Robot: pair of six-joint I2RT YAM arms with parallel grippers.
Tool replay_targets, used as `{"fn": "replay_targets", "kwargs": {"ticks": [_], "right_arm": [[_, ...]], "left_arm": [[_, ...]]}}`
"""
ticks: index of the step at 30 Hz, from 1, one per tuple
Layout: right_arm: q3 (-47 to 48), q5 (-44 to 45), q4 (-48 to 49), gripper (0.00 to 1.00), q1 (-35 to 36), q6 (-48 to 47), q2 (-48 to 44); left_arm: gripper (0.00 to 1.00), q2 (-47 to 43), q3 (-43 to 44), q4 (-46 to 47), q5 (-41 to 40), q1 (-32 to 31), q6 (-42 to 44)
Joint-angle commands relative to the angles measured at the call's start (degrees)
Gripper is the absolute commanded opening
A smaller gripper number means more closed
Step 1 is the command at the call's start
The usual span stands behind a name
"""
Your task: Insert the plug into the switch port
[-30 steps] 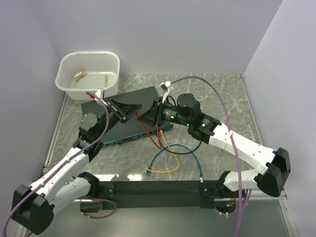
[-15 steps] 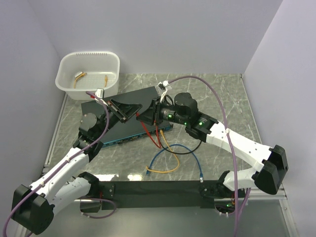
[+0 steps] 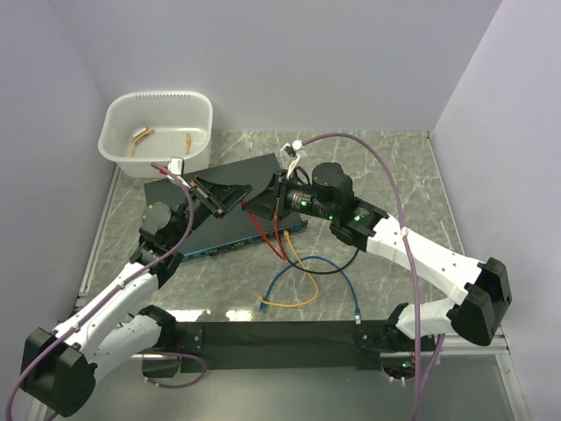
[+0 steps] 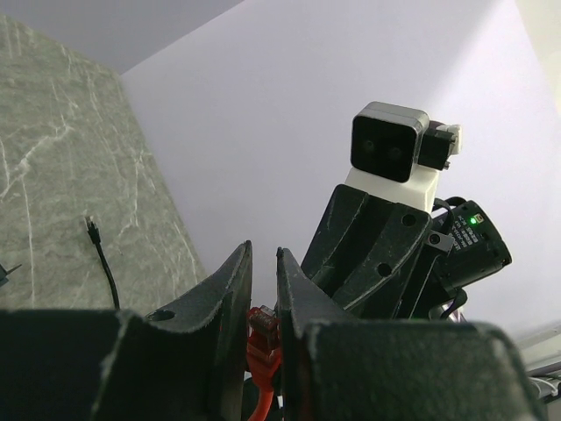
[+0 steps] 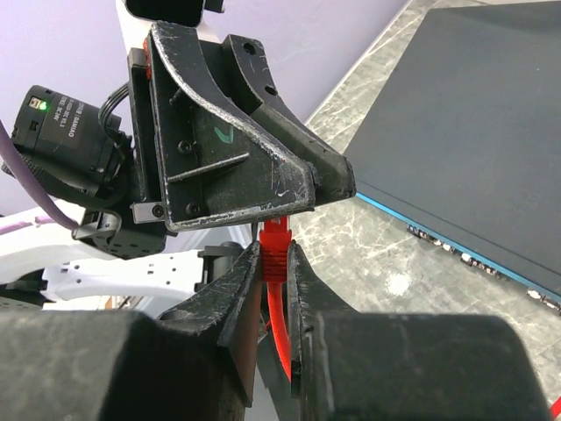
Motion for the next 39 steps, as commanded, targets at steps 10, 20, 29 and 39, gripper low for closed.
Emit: {"fn": "replay_targets", "kwargs": {"ticks": [10, 20, 29, 39], "right_arm": [[-0.3, 9.9, -6.4, 0.0, -0.8, -6.9, -6.4], [-0.7, 35.3, -25.1, 0.0, -1.1, -18.4, -18.8], [-14.0, 34.3, -21.4, 0.0, -1.6, -15.0, -15.0], [-20.0, 31.4, -11.6, 0.0, -1.7, -16.7, -4.6]], "left_arm": [[0.41, -1.1, 2.8, -5.6, 0.0, -0.4, 4.9], [0.8, -5.8, 7.3, -24.6, -9.7, 0.9, 17.8], [0.85, -5.0, 10.2, -38.9, -16.7, 6.1, 23.5], [0.86, -3.6, 16.2, -52.9, -24.9, 11.0, 31.7]]}}
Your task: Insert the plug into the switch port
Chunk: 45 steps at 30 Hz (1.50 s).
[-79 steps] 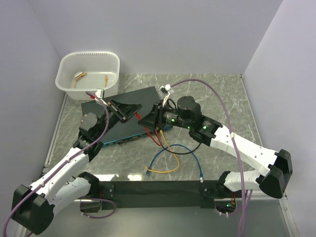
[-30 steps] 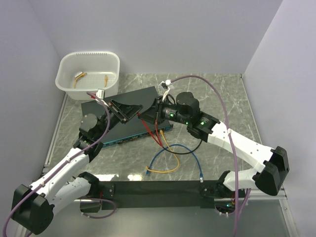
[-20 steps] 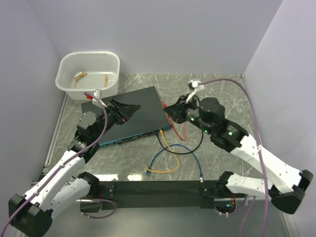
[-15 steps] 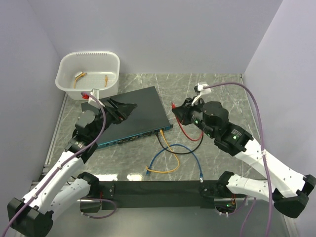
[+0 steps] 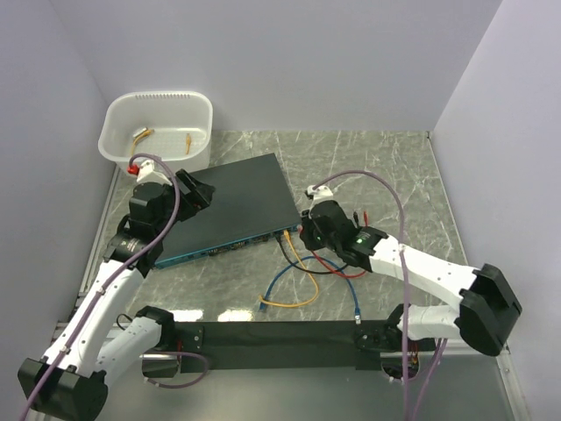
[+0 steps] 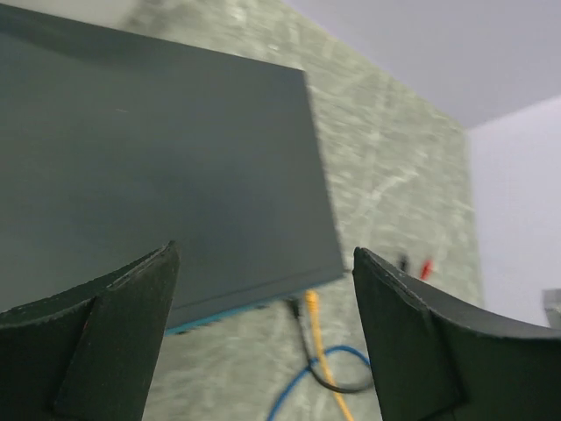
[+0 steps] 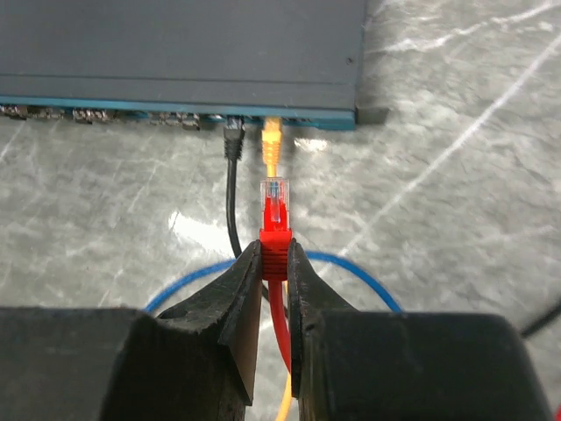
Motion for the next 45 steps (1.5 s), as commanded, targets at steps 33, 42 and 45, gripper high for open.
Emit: {"fn": "replay_targets", "kwargs": {"ticks": [33, 42, 45], "right_arm": [[9.3, 4.8, 11.3, 0.0, -0.4, -4.0, 25.6], [11.0, 5.5, 11.5, 0.0, -0.5, -3.8, 27.9], [11.7, 5.3, 11.4, 0.0, -0.8, -3.4, 29.0]], "left_arm": [[0.89, 1.3, 3.4, -9.1, -4.2, 9.3, 15.9], [0.89, 0.9, 3.2, -9.3, -4.3, 9.5, 15.9], [0.88, 0.9, 3.2, -9.3, -4.4, 9.5, 15.8]]}}
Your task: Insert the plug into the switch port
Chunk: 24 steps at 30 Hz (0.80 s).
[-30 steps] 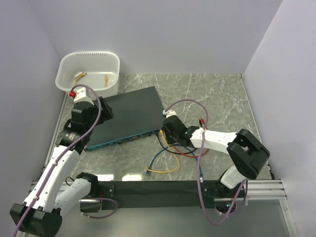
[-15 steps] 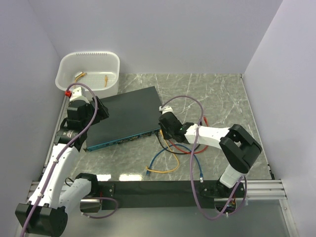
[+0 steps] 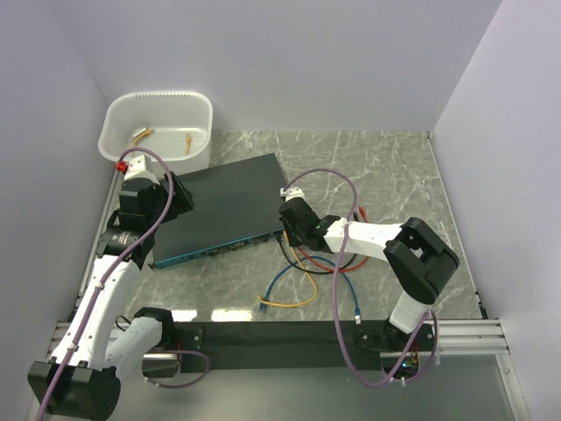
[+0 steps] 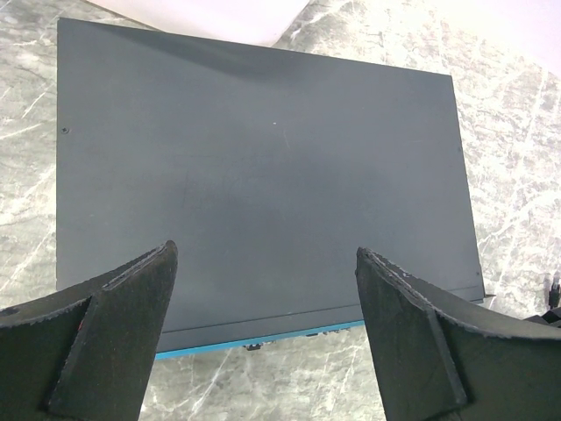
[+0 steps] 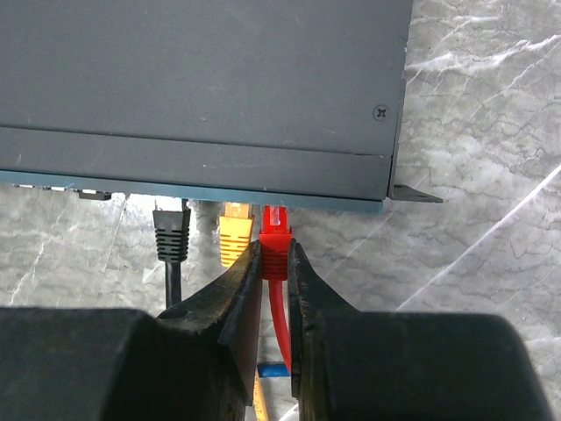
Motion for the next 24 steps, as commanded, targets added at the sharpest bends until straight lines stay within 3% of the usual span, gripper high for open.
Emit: {"fn": "replay_targets", "kwargs": {"ticks": [1, 12, 24], "right_arm": [[3.4, 1.5, 2.9, 0.0, -0.8, 0.4, 1.7], [5.6, 2.2, 2.6, 0.0, -2.4, 1.6, -0.3], [7.1, 4.6, 8.3, 0.0, -2.6, 2.3, 0.0]], "left_arm": [[0.89, -0.8, -0.1, 1.3, 0.6, 0.4, 1.0], [0.88, -0.9, -0.2, 1.2, 0.4, 0.4, 1.1], [0.88, -1.3, -0.4, 1.1, 0.0, 0.4, 1.1]]}}
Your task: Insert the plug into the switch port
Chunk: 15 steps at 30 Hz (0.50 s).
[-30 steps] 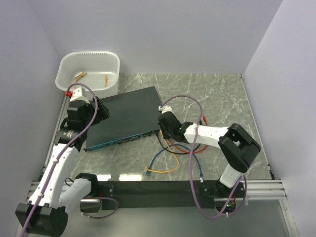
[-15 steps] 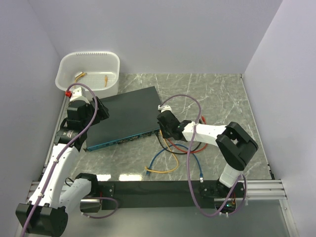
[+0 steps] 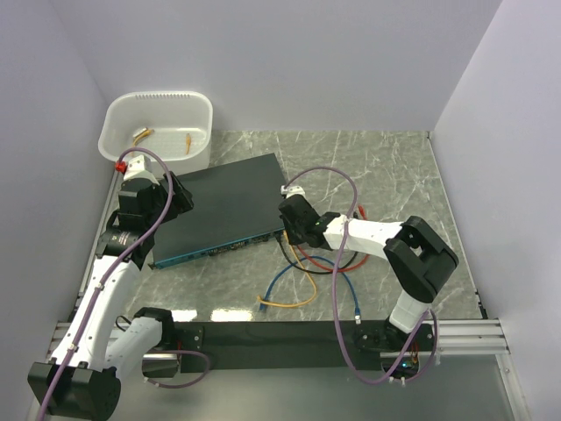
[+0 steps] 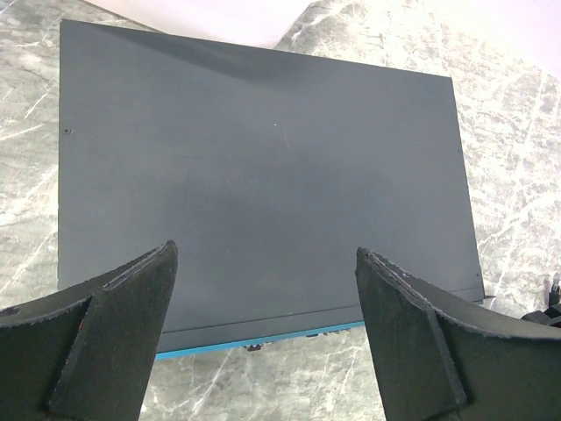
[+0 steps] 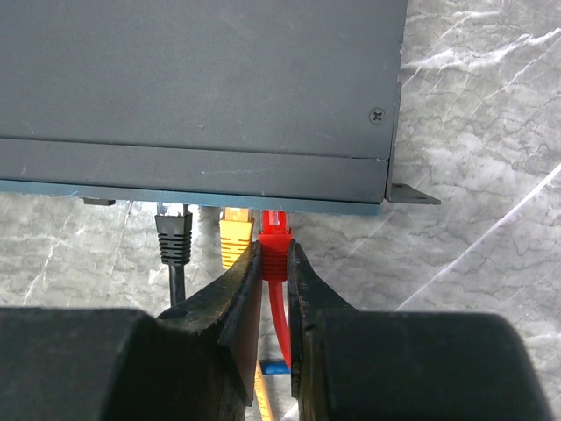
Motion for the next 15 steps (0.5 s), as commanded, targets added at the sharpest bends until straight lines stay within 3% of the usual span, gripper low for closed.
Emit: {"fn": "replay_targets", "kwargs": {"ticks": [1, 15], "right_arm": [[5.0, 5.9, 11.2, 0.0, -1.9, 1.2, -0.5], [9.9, 5.4, 14.7, 0.0, -3.0, -0.3, 0.6]], "left_arm": [[0.88, -1.1, -0.3, 1.1, 0.1, 0.3, 1.1], [0.88, -1.2, -0.4, 0.9, -0.5, 0.2, 1.1]]}}
